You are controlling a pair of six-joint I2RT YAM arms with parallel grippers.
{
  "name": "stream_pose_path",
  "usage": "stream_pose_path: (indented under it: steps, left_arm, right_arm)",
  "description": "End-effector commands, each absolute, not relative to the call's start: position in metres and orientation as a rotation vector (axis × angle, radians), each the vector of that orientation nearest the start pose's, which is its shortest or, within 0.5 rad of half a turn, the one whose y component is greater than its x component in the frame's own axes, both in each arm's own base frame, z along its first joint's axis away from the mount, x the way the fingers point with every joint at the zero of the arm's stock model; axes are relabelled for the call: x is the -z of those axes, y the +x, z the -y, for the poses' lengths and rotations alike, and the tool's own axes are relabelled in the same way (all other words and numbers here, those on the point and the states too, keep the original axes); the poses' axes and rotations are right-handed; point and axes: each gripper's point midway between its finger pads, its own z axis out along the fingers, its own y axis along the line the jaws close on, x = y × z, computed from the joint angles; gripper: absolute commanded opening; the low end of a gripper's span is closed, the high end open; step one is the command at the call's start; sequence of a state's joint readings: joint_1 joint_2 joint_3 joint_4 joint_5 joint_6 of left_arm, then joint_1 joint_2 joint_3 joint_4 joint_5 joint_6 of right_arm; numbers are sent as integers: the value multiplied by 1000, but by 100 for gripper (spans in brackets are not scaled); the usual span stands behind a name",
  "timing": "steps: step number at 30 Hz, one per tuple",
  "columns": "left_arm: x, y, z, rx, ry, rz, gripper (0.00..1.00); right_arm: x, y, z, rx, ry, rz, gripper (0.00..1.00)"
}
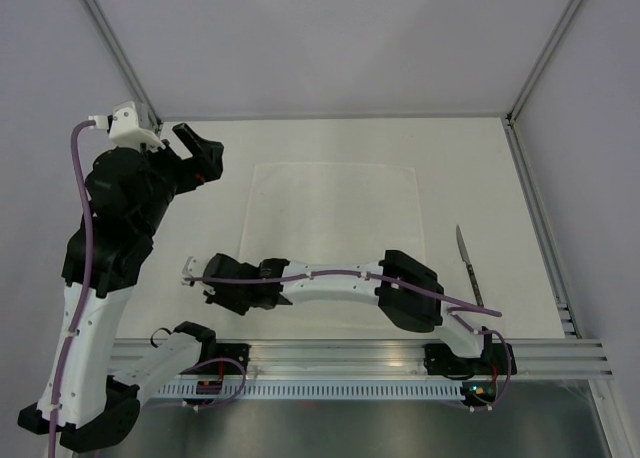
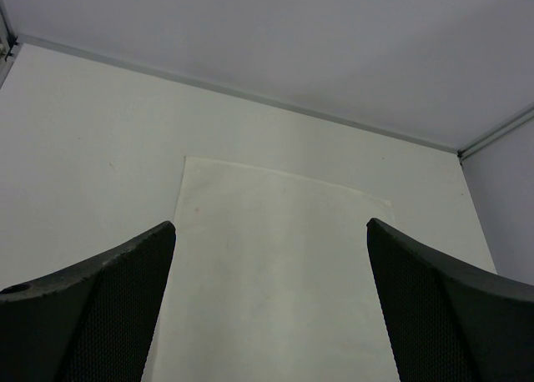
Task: Fold the napkin, place the utensils inside, and roll it up
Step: Fold the napkin
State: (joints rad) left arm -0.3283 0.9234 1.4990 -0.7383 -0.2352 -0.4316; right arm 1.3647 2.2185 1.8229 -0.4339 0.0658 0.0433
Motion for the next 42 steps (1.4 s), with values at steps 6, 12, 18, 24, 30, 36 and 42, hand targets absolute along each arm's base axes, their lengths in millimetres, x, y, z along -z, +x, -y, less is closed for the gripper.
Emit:
stream_pose_path:
  steps: [6, 12, 18, 24, 30, 36, 42]
  left_arm:
    - [-447, 270, 67, 389, -283, -1675, 100]
    - [-442, 281, 79, 433, -265, -1686, 100]
    - [-430, 298, 93, 481, -253, -1701, 100]
    - [-422, 310, 105, 525, -244, -1708, 100]
    - [-421, 318, 111, 546, -233, -1709, 100]
    - [-423, 322, 115, 564, -229, -1702, 100]
    - [-422, 328, 120, 577, -224, -1704, 100]
  right_arm:
    - [-127, 170, -528, -549, -1353, -1971, 0]
    - [-140, 225, -478, -476, -1247, -2009, 0]
    - [-142, 298, -403, -340, -1102, -2075, 1]
    - [-137, 358, -333, -197, -956, -2121, 1]
    - [-124, 402, -276, -105, -834, -2182, 0]
    - [-104, 439, -230, -4, -749, -2227, 0]
    - [-84, 456, -201, 61, -699, -2274, 1]
